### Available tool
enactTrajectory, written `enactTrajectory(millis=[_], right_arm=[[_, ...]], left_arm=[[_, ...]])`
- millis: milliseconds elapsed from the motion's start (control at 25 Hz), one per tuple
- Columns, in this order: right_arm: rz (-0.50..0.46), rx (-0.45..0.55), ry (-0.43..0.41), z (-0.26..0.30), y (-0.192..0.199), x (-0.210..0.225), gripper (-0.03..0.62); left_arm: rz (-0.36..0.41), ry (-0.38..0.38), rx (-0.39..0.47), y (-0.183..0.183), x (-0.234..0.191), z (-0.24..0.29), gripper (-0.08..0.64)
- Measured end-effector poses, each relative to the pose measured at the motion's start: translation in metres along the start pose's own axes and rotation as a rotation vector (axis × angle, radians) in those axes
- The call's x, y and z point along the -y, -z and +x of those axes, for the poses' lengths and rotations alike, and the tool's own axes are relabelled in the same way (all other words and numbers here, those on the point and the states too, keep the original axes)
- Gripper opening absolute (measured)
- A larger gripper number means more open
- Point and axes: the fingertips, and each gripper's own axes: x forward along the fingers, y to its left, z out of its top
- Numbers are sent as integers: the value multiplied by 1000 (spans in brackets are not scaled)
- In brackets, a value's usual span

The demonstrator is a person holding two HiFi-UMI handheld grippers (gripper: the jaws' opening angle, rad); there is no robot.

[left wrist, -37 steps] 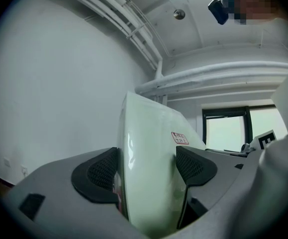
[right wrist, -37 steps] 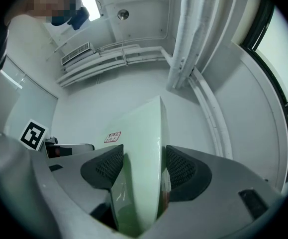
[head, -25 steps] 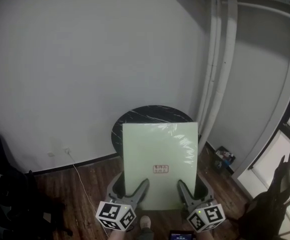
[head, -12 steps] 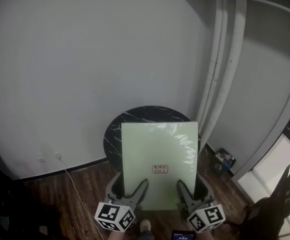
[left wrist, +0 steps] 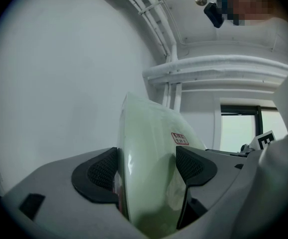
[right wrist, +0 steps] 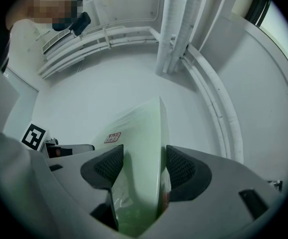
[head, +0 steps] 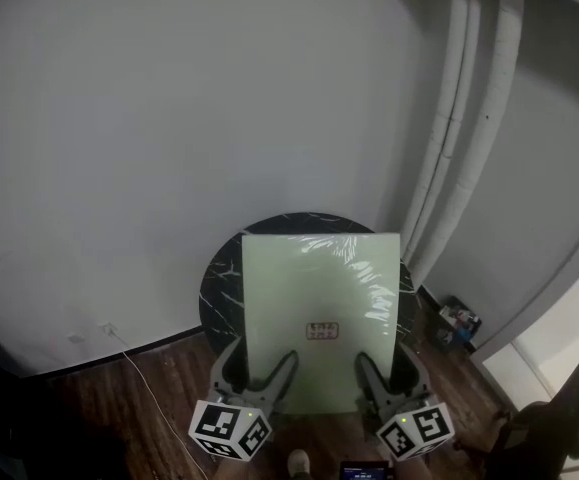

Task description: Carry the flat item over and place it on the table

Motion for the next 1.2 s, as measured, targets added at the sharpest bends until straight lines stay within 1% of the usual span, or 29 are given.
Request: enactTrajectory(millis=[240, 520, 800, 960, 1200], right_arm=[[4, -13, 8, 56, 8, 16, 230], [14, -23, 15, 98, 20, 20, 230], [21, -32, 48, 95, 24, 33, 230], [7, -24, 51, 95, 19, 41, 230], [14, -16, 47, 103, 20, 56, 230]], left_arm=[[-7, -4, -8, -3, -38, 45, 379], [-9, 8, -22, -1, -74, 73, 379], [-17, 33, -41, 6, -67, 86, 379], [-20, 38, -30, 5, -62, 93, 377], [-13, 36, -25, 7, -60, 110, 376]])
